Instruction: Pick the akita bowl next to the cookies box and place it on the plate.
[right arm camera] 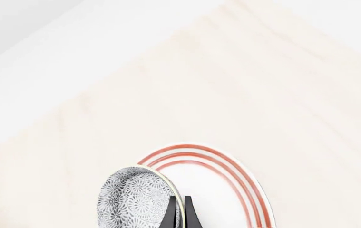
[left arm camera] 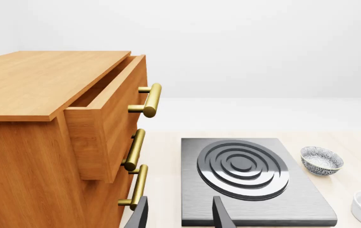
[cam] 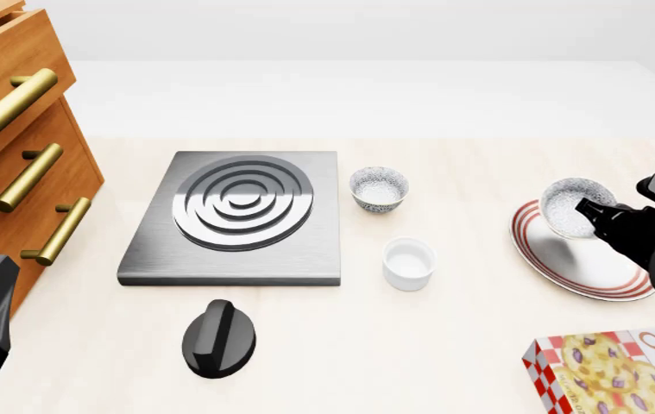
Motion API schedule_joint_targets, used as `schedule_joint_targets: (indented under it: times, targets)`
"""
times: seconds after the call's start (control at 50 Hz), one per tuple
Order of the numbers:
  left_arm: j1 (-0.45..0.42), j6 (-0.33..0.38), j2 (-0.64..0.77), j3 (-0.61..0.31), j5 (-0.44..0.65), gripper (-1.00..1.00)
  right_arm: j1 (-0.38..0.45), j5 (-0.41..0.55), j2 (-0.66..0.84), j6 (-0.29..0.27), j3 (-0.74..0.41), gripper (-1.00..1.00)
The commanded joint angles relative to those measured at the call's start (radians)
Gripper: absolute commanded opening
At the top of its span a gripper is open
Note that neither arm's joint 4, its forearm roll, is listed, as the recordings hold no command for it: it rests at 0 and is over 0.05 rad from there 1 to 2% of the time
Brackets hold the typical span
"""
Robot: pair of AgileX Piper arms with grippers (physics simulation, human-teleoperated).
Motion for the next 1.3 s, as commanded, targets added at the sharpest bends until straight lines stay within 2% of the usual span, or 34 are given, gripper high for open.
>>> schedule_joint_targets:
  times: [0.02,0.06,0.12,0.14,0.26,0.38,0.4,0.5,0.62,0.7,0.74,0.82,0.86,0.88,0.9,0.94,1.02,1.06,1.08,1.1,1.18,1.24,1.26,1.3]
  targets:
    - [0.000,0.000,0.000,0.000,0.000,1.00,-0.025,0.000,0.030,-0.032,-0.019,-1.00]
    - [0.000,0.000,0.000,0.000,0.000,1.00,-0.023,0.002,0.032,-0.032,-0.020,-1.00]
    - [0.000,0.000,0.000,0.000,0.000,1.00,-0.034,0.008,0.027,-0.071,-0.022,-1.00]
    - [0.000,0.000,0.000,0.000,0.000,1.00,-0.031,0.006,0.029,-0.058,-0.021,-1.00]
    - [0.000,0.000,0.000,0.000,0.000,1.00,-0.029,0.031,0.020,-0.072,-0.033,-1.00]
    - [0.000,0.000,0.000,0.000,0.000,1.00,-0.003,0.053,-0.026,-0.047,-0.023,-1.00]
    - [0.000,0.000,0.000,0.000,0.000,1.00,-0.003,0.064,-0.038,-0.055,-0.023,1.00]
    - [0.000,0.000,0.000,0.000,0.000,1.00,-0.014,0.125,-0.168,-0.067,-0.003,1.00]
    - [0.000,0.000,0.000,0.000,0.000,1.00,-0.015,0.292,-0.444,-0.091,0.003,1.00]
    - [0.000,0.000,0.000,0.000,0.000,1.00,0.000,0.362,-0.544,-0.088,-0.007,1.00]
    - [0.000,0.000,0.000,0.000,0.000,1.00,0.005,0.419,-0.618,-0.105,-0.023,1.00]
    - [0.000,0.000,0.000,0.000,0.000,1.00,0.016,0.542,-0.802,-0.102,-0.051,1.00]
    - [0.000,0.000,0.000,0.000,0.000,1.00,0.012,0.642,-0.972,-0.106,-0.080,1.00]
    - [0.000,0.000,0.000,0.000,0.000,1.00,0.024,0.668,-1.037,-0.081,-0.087,1.00]
    - [0.000,0.000,0.000,0.000,0.000,1.00,0.024,0.669,-1.038,-0.081,-0.086,1.00]
    - [0.000,0.000,0.000,0.000,0.000,1.00,0.011,0.737,-1.195,-0.056,-0.120,1.00]
    - [0.000,0.000,0.000,0.000,0.000,1.00,-0.021,0.806,-1.505,0.043,-0.199,1.00]
    - [0.000,0.000,0.000,0.000,0.000,1.00,-0.005,0.815,-1.519,0.057,-0.213,1.00]
    - [0.000,0.000,0.000,0.000,0.000,1.00,0.012,0.838,-1.551,0.053,-0.275,1.00]
    - [0.000,0.000,0.000,0.000,0.000,1.00,0.012,0.839,-1.551,0.053,-0.276,1.00]
    - [0.000,0.000,0.000,0.000,0.000,1.00,0.012,0.882,-1.597,0.006,-0.389,1.00]
    - [0.000,0.000,0.000,0.000,0.000,1.00,0.023,0.878,-1.618,-0.003,-0.403,1.00]
    - [0.000,0.000,0.000,0.000,0.000,1.00,0.022,0.880,-1.641,-0.050,-0.428,1.00]
    - [0.000,0.000,0.000,0.000,0.000,1.00,0.029,0.896,-1.658,-0.063,-0.446,1.00]
